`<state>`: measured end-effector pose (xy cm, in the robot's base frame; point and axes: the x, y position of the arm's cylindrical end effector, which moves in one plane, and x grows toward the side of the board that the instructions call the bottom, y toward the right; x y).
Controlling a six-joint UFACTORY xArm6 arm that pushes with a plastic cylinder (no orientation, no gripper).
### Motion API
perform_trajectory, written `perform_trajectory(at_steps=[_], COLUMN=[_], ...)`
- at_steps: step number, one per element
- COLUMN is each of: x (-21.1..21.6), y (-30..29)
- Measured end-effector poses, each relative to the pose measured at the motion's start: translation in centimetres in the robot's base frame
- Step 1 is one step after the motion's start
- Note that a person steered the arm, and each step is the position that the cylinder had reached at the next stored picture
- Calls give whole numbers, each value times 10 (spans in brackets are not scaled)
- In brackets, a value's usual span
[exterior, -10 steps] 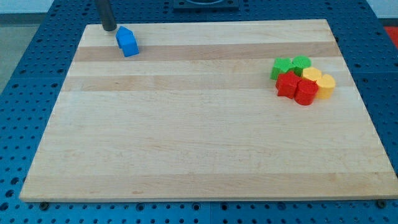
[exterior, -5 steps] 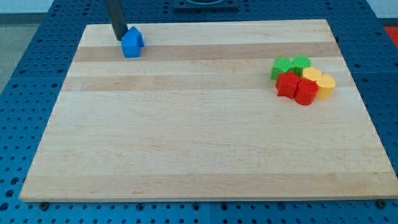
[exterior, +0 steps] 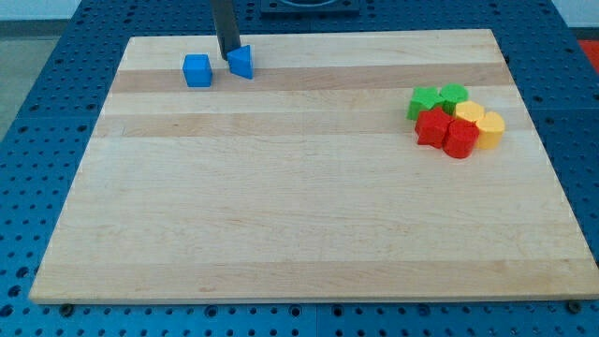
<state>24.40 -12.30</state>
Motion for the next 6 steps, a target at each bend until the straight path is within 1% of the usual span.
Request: perform_trajectory(at_steps=[1,2,3,4,5,6], x=[12,-5,-16,-10,21,58], y=[0,-22,-59,-102,-124,-114])
